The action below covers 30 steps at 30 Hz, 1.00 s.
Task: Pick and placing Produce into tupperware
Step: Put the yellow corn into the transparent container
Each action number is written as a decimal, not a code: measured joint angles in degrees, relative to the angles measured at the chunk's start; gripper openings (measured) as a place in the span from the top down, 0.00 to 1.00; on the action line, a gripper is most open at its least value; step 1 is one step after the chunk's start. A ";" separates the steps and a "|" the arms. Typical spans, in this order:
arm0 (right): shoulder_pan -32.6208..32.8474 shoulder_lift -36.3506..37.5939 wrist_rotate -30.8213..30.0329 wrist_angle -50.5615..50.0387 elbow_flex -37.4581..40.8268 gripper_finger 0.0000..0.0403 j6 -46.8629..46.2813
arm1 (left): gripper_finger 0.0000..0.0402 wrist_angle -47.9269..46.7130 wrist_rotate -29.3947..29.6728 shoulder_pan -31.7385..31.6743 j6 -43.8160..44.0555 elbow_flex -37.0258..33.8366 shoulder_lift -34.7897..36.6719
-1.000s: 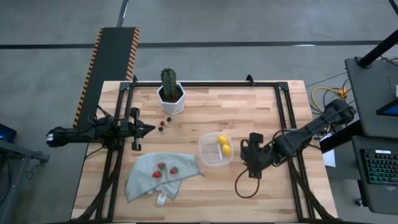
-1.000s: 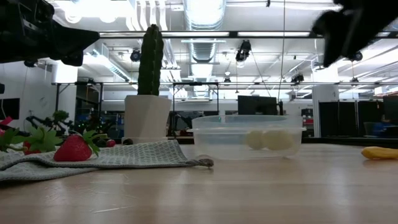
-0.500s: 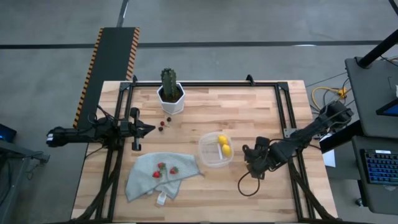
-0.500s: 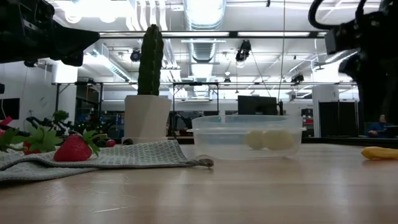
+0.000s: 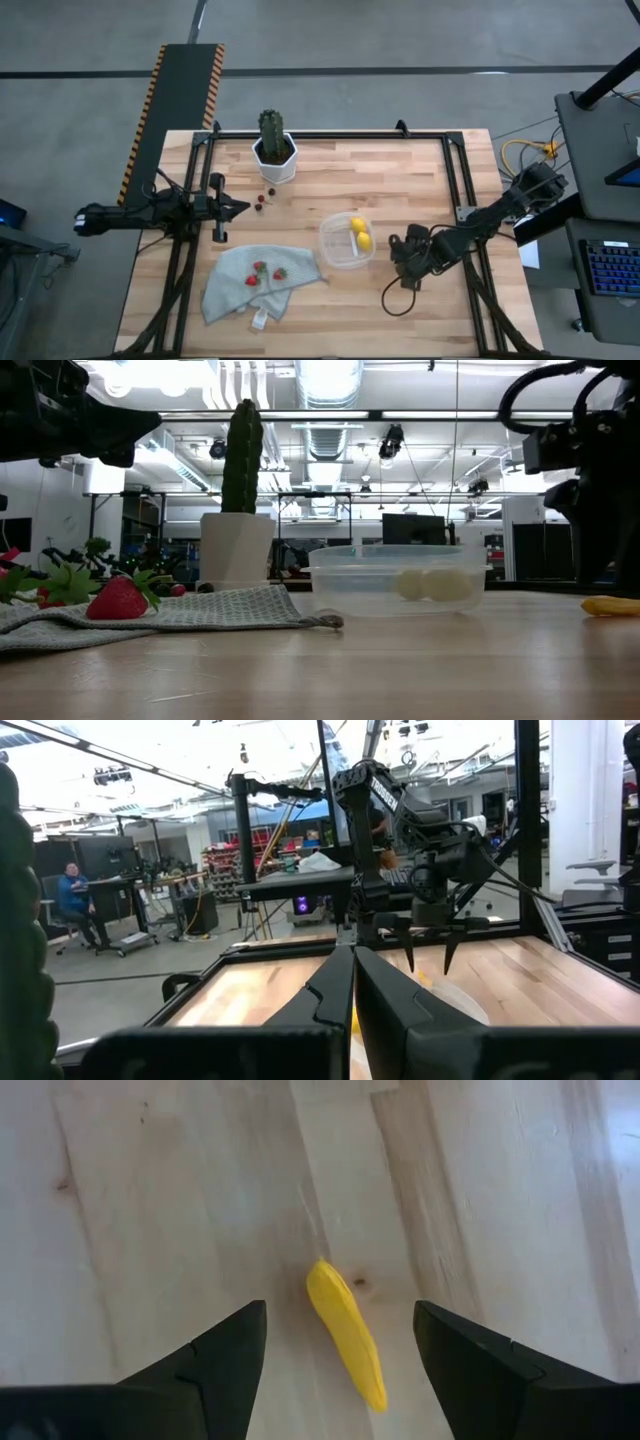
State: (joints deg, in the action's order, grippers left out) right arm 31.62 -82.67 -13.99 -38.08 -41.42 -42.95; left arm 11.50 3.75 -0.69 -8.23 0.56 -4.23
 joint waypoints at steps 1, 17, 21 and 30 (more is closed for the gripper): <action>0.00 0.00 -0.23 0.05 0.25 0.39 -0.21 | 1.00 0.00 0.00 0.00 0.00 0.00 0.00; 0.00 0.00 -0.18 6.83 6.03 0.40 -0.60 | 1.00 0.03 0.01 0.01 -0.04 0.00 -0.52; 0.00 0.15 0.57 10.00 7.38 0.42 -0.60 | 1.00 0.01 0.00 0.02 -0.04 0.00 -0.63; 0.00 0.13 1.14 11.18 8.12 0.50 -0.82 | 1.00 0.01 0.02 0.02 -0.07 0.00 -0.61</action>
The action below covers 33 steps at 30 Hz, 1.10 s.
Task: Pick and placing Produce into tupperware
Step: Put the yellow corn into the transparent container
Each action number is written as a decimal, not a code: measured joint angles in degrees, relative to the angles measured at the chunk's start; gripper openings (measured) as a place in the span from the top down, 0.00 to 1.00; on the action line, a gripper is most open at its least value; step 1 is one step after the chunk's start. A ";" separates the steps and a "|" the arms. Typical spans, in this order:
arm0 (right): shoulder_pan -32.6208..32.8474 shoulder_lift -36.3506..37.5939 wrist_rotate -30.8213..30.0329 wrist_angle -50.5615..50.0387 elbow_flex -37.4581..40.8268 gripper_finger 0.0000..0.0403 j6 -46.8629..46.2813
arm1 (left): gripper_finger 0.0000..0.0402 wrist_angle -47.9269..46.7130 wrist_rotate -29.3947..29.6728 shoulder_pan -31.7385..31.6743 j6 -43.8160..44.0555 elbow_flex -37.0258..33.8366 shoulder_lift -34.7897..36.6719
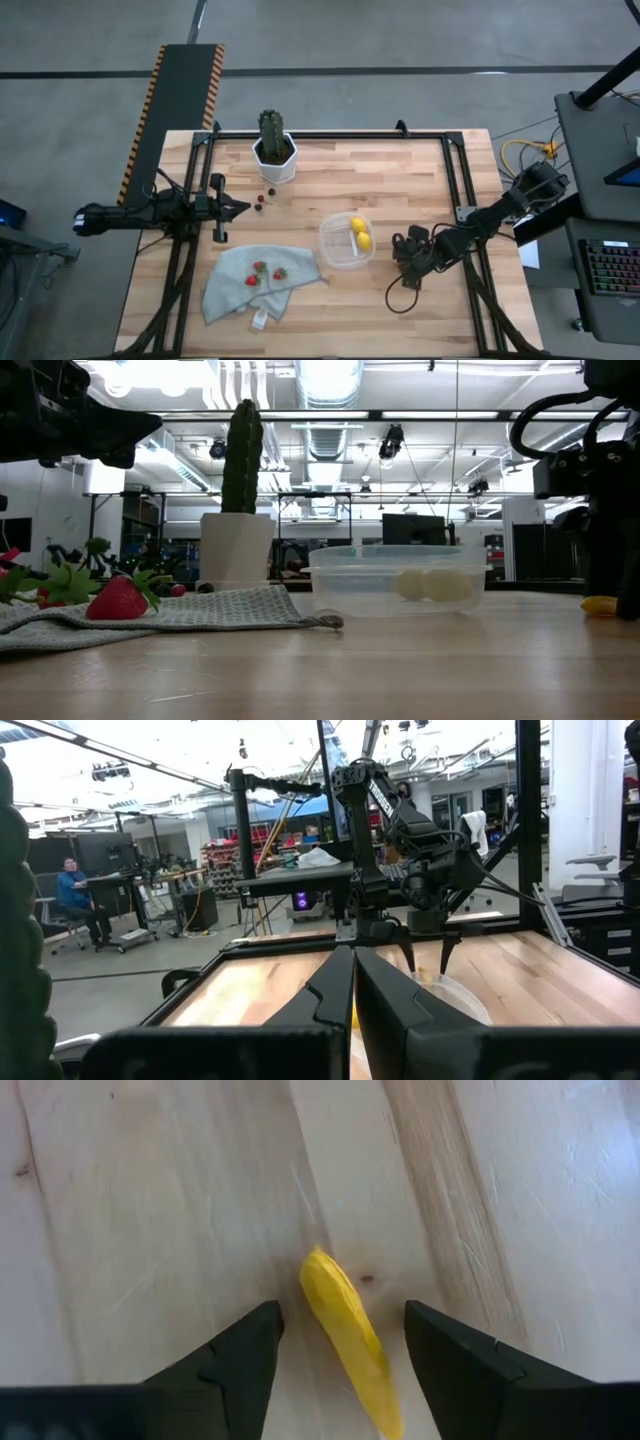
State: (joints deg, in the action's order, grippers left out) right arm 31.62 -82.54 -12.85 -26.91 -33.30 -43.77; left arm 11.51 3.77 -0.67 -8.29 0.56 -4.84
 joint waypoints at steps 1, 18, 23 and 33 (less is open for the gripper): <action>0.00 0.00 0.07 0.04 0.00 0.52 -0.11 | 1.00 0.02 0.00 -0.02 -0.02 0.00 0.00; -0.02 -0.13 -0.47 -0.25 -0.26 0.96 -6.38 | 1.00 0.02 0.00 -0.01 -0.02 0.00 0.00; -0.02 -0.41 -1.14 -2.50 -2.29 0.97 -6.04 | 1.00 0.02 0.00 -0.02 -0.04 0.00 0.00; -0.02 -0.13 -7.31 -12.42 -10.21 0.97 -4.85 | 1.00 0.04 0.00 -0.02 -0.04 0.00 0.00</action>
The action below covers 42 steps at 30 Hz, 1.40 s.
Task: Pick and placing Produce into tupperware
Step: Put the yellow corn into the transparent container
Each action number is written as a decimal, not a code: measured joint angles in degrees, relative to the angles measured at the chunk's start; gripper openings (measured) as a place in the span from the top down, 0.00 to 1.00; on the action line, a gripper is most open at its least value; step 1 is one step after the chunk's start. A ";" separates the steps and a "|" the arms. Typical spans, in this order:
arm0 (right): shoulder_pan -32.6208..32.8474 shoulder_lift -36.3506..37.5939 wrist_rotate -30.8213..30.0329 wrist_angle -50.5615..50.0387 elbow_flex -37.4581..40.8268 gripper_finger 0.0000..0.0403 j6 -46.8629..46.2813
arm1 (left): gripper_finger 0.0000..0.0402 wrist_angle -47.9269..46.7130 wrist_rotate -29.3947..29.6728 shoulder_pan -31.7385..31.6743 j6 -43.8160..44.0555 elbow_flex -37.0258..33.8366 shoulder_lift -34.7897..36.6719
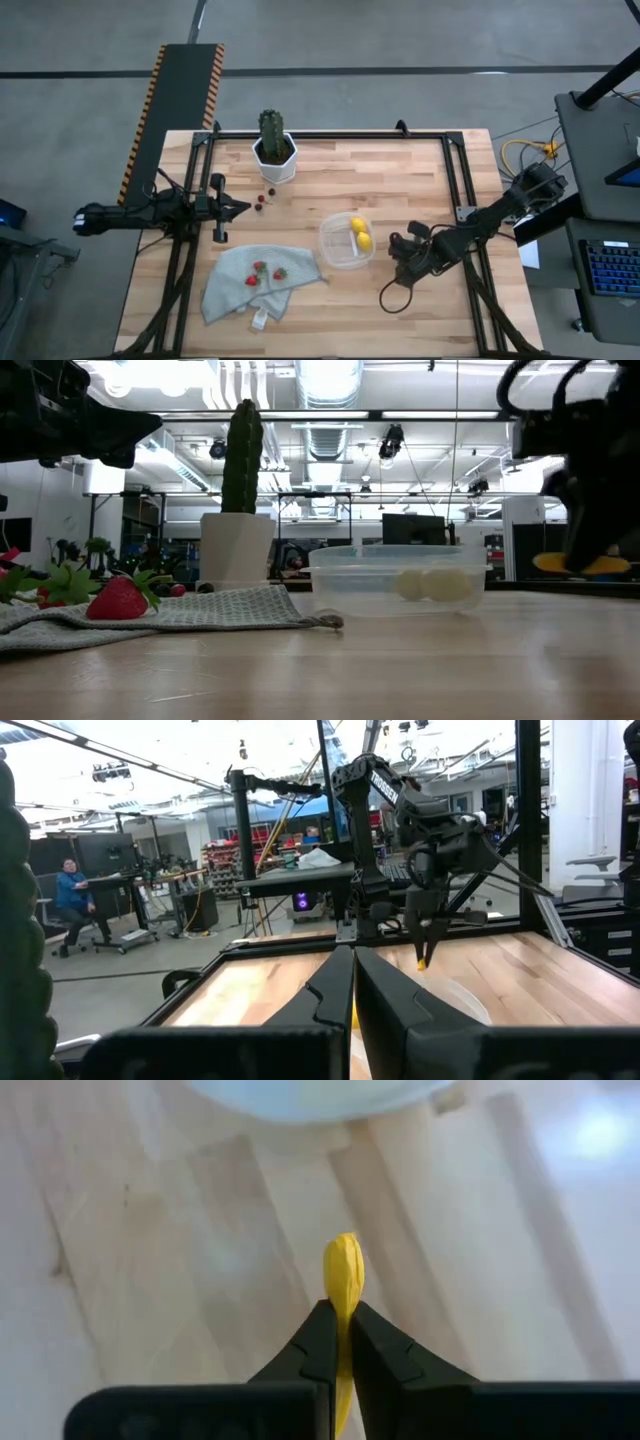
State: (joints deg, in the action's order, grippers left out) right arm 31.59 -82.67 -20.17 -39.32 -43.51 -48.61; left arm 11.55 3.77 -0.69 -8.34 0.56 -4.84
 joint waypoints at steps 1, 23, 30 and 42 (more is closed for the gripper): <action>-0.02 0.00 -0.70 -0.80 -0.78 0.97 0.56 | 1.00 0.00 0.00 0.02 0.00 0.00 0.00; -13.38 -0.25 -0.39 14.68 -9.68 0.97 28.21 | 1.00 0.02 0.00 0.02 -0.02 0.00 0.02; -15.13 -6.96 6.16 18.68 -9.45 0.97 31.27 | 1.00 0.10 0.07 0.01 -0.04 0.00 0.08; -14.99 -13.80 8.92 15.63 -12.63 0.97 32.17 | 1.00 0.03 0.20 0.00 -0.04 0.00 0.08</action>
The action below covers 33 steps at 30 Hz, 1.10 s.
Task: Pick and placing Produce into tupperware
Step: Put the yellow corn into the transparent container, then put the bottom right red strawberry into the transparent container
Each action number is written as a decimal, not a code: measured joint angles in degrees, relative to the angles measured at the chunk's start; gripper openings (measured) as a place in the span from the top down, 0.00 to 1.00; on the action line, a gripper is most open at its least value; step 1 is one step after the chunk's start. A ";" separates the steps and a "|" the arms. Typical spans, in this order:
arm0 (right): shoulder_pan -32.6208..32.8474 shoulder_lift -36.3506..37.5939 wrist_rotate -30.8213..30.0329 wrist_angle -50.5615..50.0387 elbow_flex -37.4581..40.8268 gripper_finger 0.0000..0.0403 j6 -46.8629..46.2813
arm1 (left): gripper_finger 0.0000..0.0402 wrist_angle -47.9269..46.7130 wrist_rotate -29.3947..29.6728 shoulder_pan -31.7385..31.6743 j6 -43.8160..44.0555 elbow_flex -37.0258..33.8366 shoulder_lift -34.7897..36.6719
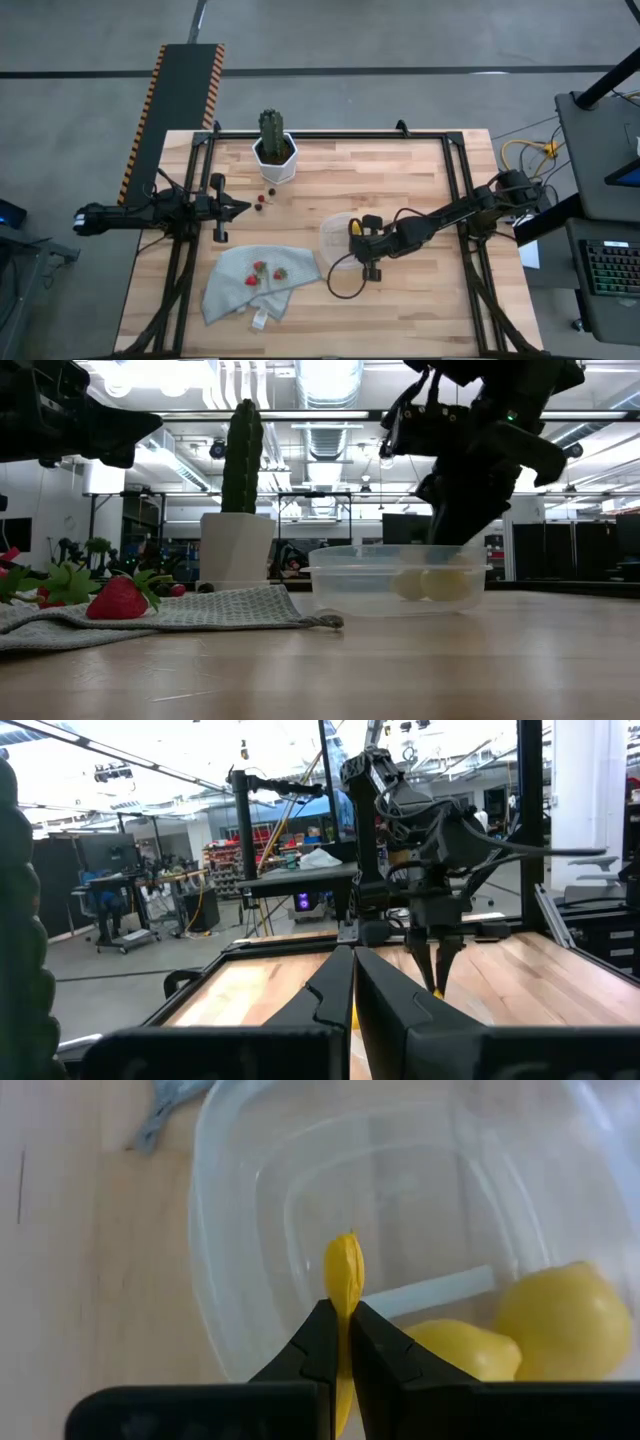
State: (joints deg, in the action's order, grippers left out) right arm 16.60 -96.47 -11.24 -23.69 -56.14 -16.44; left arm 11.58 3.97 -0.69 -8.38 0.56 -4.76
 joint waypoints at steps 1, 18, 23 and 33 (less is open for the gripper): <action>0.00 -0.06 0.20 -0.94 0.03 0.97 0.01 | 1.00 0.02 0.02 0.00 0.00 0.00 -0.04; 0.00 0.66 2.44 -1.74 0.07 0.87 -0.02 | 1.00 -0.05 -0.02 0.01 0.02 0.00 -0.08; -0.02 0.66 2.38 -1.78 0.07 0.81 -0.37 | 1.00 -0.05 -0.03 0.00 0.02 0.00 -0.08; -0.02 0.87 0.03 -1.41 0.10 0.78 -0.18 | 1.00 -0.05 -0.03 0.01 0.02 0.00 -0.08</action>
State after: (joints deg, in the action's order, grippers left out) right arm 16.58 -95.60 -11.21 -25.10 -56.04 -16.62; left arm 11.53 3.95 -0.67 -8.36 0.56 -4.84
